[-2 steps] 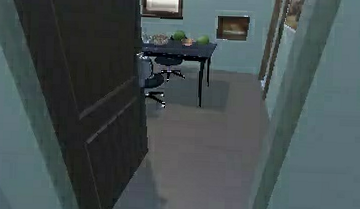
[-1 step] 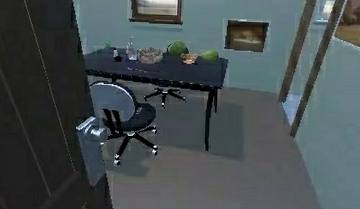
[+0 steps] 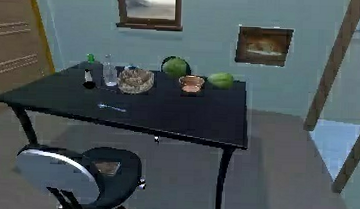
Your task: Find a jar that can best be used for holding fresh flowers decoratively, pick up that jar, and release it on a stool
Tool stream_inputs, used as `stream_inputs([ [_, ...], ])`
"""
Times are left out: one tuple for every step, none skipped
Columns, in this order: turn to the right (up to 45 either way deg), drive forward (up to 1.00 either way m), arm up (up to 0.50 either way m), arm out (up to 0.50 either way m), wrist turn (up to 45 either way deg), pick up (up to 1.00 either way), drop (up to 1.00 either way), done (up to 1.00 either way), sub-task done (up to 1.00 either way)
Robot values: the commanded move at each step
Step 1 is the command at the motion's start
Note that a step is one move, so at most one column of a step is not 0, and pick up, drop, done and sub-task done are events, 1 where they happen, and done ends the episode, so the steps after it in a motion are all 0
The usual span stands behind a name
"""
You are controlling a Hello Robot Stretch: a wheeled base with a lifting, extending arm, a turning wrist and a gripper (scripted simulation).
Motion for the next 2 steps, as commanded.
stream_inputs([
  [-45.0, 0.00, 0.00, 0.00, 0.0, 0.00, 0.00, 0.00, 0.00],
  [-27.0, 0.00, 0.00, 0.00, 0.0, 0.00, 0.00, 0.00, 0.00],
])
